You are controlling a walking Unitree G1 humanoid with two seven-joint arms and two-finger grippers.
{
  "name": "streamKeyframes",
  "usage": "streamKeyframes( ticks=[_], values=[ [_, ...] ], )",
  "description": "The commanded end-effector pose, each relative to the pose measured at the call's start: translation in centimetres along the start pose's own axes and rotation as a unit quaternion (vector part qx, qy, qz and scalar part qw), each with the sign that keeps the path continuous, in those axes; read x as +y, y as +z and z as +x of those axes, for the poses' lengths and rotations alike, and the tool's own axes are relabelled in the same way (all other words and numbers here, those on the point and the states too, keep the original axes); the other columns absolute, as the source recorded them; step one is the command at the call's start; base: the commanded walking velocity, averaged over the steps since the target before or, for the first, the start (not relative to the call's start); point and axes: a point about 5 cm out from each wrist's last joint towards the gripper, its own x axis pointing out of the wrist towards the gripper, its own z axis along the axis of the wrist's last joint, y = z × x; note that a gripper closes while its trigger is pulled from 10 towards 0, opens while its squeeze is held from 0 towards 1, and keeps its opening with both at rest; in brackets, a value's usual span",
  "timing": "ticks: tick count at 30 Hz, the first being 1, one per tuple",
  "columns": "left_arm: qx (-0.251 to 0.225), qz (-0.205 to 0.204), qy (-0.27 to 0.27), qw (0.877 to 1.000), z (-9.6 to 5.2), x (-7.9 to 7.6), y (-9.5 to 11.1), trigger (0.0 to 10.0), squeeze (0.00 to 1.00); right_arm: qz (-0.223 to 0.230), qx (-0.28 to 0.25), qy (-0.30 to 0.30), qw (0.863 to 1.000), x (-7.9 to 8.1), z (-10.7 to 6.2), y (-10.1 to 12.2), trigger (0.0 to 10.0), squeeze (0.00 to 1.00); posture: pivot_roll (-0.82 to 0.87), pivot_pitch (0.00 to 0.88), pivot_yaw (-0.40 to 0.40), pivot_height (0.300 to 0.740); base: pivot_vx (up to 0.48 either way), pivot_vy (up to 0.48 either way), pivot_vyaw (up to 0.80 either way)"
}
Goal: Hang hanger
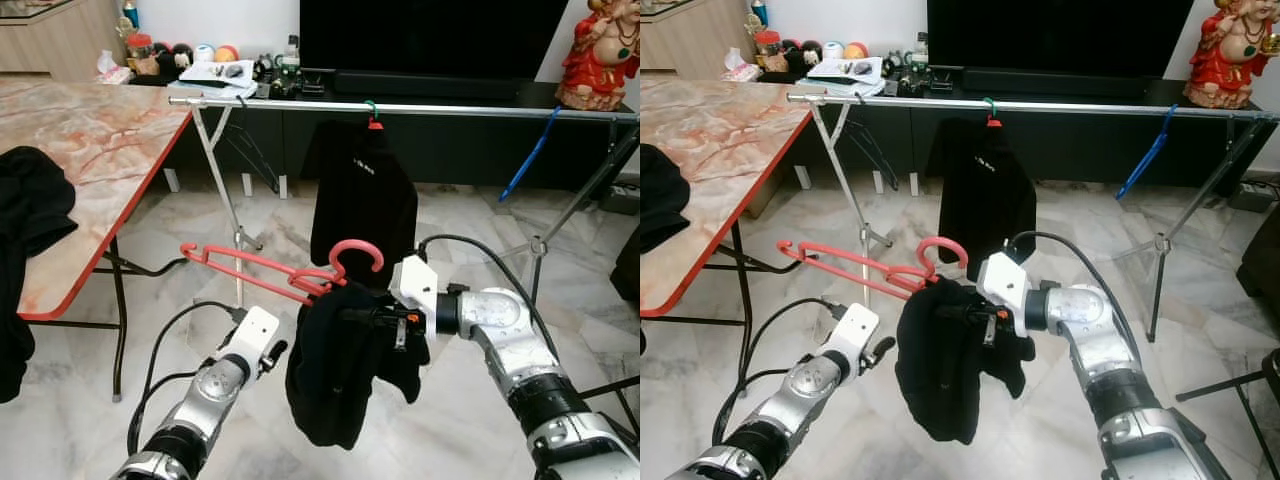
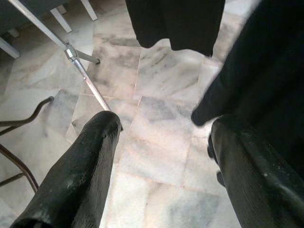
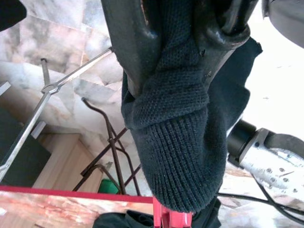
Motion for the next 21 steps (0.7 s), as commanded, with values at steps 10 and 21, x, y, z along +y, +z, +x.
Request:
streamKeyframes(
  ticks=[10, 21],
  values=[
    [-0.073, -0.058, -0.22, 0.971, -0.6, -4.8, 1.8, 10.0, 0.0, -0.019, -0.014, 0.004, 1.0, -0.2, 0.1, 1.1, 10.0, 0.0, -0.02, 0.065, -0.029, 0.74, 0.0, 0.0, 0.0],
    [-0.034, 0.046, -0.325, 0.944, -1.6, -5.2, 0.6, 10.0, 0.0, -0.02, -0.018, 0.011, 1.0, -0.2, 0.4, 1.4, 10.0, 0.0, -0.02, 0.066, -0.03, 0.74, 0.0, 0.0, 0.0]
  ],
)
